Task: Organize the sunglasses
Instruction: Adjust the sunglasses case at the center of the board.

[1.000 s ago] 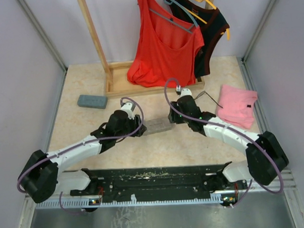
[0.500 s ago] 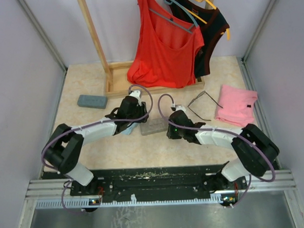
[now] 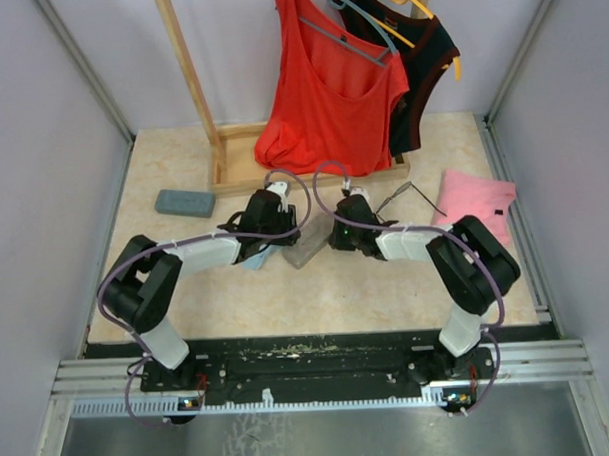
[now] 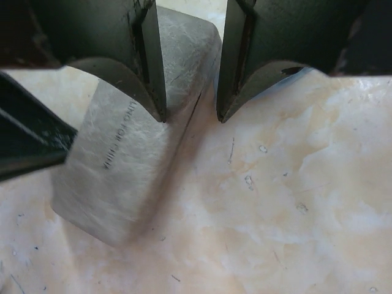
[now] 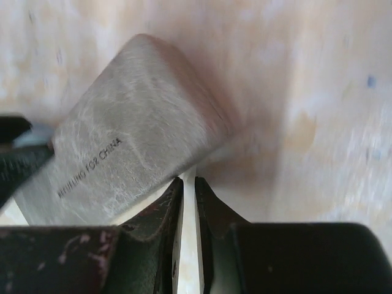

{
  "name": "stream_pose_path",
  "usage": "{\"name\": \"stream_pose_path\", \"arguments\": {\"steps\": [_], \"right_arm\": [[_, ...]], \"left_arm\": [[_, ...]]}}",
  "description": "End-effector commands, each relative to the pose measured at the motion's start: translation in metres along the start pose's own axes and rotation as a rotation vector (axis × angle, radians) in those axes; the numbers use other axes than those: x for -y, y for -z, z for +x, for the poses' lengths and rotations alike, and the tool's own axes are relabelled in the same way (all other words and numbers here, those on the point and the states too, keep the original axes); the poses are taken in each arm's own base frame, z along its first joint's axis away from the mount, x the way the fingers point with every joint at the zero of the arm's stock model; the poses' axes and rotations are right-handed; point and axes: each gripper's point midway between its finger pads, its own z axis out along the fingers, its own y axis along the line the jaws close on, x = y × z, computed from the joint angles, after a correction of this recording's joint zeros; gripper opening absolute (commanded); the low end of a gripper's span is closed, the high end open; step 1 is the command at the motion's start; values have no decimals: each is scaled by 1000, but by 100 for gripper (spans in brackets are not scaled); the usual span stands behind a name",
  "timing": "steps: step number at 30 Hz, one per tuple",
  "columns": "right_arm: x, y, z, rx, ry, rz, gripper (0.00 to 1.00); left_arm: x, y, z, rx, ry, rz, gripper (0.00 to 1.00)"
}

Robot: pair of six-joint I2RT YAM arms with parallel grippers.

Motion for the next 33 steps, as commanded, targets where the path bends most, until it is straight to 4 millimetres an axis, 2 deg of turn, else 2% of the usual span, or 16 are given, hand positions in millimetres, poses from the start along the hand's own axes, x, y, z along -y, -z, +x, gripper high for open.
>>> {"name": "stream_pose_path", "arguments": {"steps": [1,7,10,12,15,19,21,22,25,27,33], "right_arm": [[-21,-25,-61,105,1,-91,14],[-31,-60,-95,116,45,-136,14],[-32,-66,-110,127,60,-135,14],[-28,-59,-119,147,75,-96,14],[-14,-36,-129,190,100,-12,15],[4,6,-133,243,135,70,25],[7,28,-132,262,128,75,31],[4,42,-132,271,122,59,33],[6,63,-115,249,98,30,39],[10,73,-101,240,76,14,41],[17,100,-81,255,42,-12,45]], "left_arm": [[10,-10,-3,-8,-11,49,44],[12,-18,-12,8,-9,47,44],[11,-23,-18,15,-4,41,45],[6,-22,-25,26,13,15,45],[-6,-9,-38,77,40,-38,48],[-21,22,-58,167,83,-124,51],[-30,38,-71,231,107,-161,55],[-39,45,-78,265,126,-204,58],[-77,56,-94,301,229,-338,64],[-103,59,-102,307,310,-420,65],[-167,80,-113,363,512,-632,77]]}}
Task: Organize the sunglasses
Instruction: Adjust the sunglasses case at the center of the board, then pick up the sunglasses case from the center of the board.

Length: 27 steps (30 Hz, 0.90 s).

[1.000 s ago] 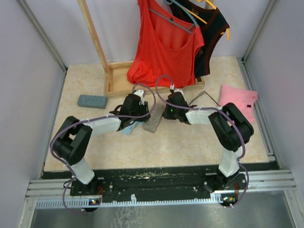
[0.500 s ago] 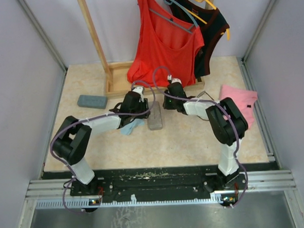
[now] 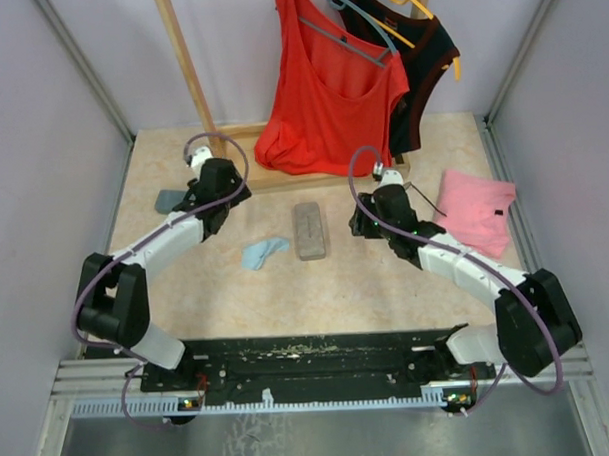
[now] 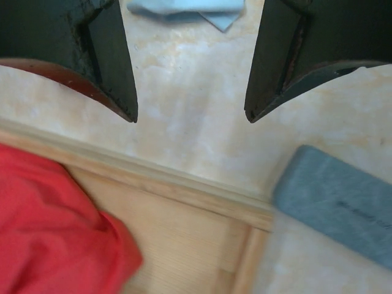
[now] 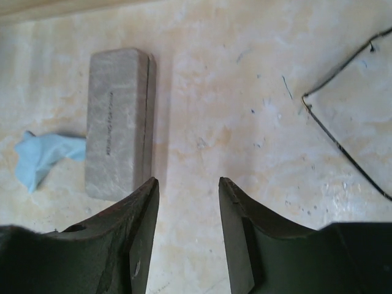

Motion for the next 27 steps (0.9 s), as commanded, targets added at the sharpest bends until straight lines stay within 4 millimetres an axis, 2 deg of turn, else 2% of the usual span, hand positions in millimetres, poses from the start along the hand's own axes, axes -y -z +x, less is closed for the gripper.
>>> {"name": "stream_pose_path", "arguments": {"steps": [1,4,7,10,11,14,20,27], "right_arm": [[1,20,4,15,-37,-20,45],[-1,26,7,20,-45,-44,46],[-4,30,9,18,-53,-65,46],[-6,33,10,19,-61,-85,47],[-7,34,11,20,-64,-91,47],[-7,35,15,15,-69,-103,47],[-8,33,22,2,-78,-113,48],[-8,31,27,-14,-81,-121,48]], "left_arm": [[-51,-6,-23,52,157,-205,79],[-80,-17,-32,60,250,-261,82],[-108,-29,-26,15,337,-380,88],[-134,-32,-21,-11,397,-561,99],[-140,-34,-22,-8,414,-604,100],[-148,-40,-23,-5,480,-657,100],[-171,-49,-12,2,636,-762,100],[-185,-66,-25,34,680,-780,100]]}}
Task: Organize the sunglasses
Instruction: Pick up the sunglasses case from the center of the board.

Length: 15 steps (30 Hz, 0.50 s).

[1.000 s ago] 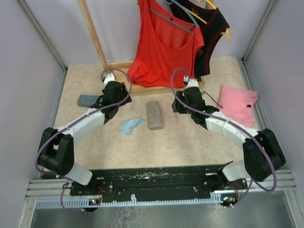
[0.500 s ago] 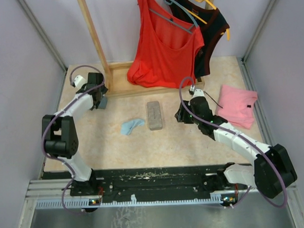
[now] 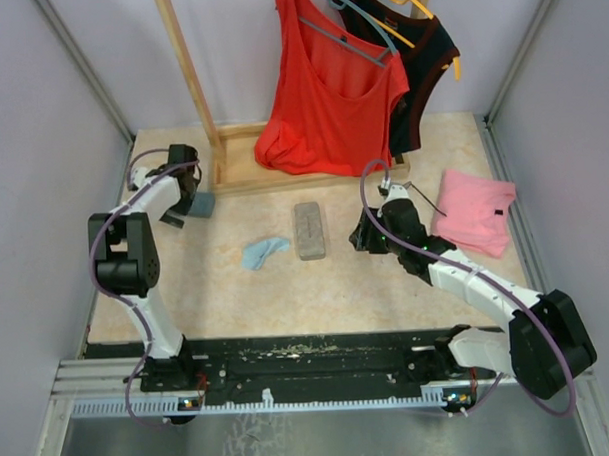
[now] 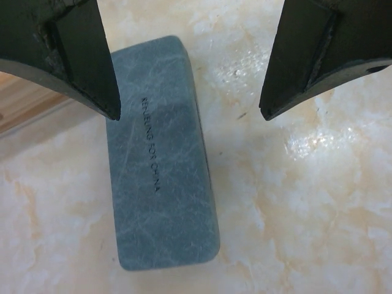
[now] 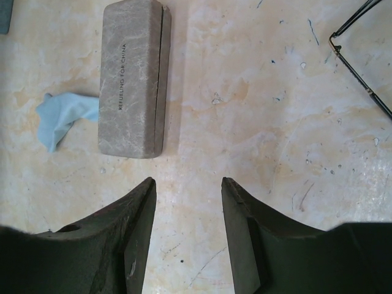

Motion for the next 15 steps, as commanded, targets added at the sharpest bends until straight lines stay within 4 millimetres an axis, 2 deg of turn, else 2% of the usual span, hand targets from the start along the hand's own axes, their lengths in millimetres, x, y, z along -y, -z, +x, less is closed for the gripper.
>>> {"name": "stream_pose_path", "arguments": {"steps": [1,5,15], "right_arm": [[-12,1,-14,54,-11,-53,48],[-11,1,-11,47,-15,-51,48],[-11,3,-8,42,-19,-56,48]], "left_arm": [[12,-7,-18,37,78,-16,100],[19,-16,-17,33,73,-19,100],[20,-47,-2,3,41,-71,100]]}}
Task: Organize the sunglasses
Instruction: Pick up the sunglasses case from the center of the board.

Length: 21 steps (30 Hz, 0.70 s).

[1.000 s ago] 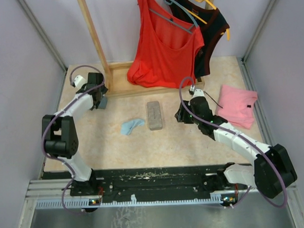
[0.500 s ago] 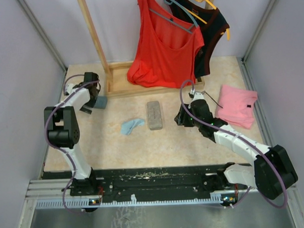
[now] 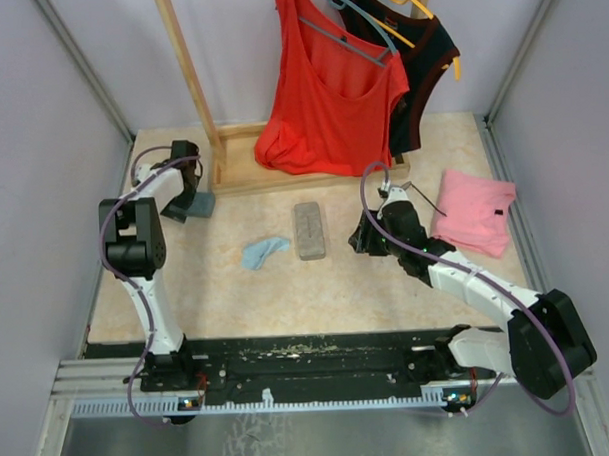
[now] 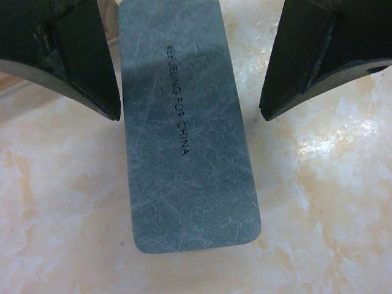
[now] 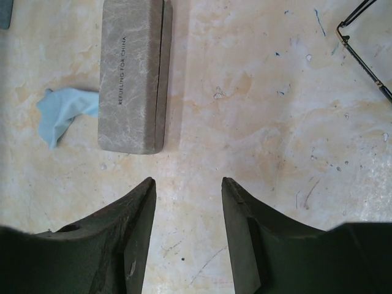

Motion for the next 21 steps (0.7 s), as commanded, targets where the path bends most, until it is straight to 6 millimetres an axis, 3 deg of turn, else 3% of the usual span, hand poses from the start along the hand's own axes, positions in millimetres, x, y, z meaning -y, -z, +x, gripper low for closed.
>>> {"name": "stream_pose_path", "arguments": {"steps": [1,5,8,13,21], "right_arm": [[-10,4,-15,55,-5,-38,48],[-10,6,-15,57,-6,-39,48],[-10,8,-15,60,-6,-39,48],[-10,12,-17,68,-6,-39,48],[-13,21,-21,77,7,-45,48]], "left_arm": [[1,-12,-2,4,12,-35,100],[3,-19,5,-10,-13,-38,100],[-1,-20,6,-12,-25,-46,95],[-13,-10,-2,14,-33,-32,78],[-38,29,-27,67,-5,61,45]]}}
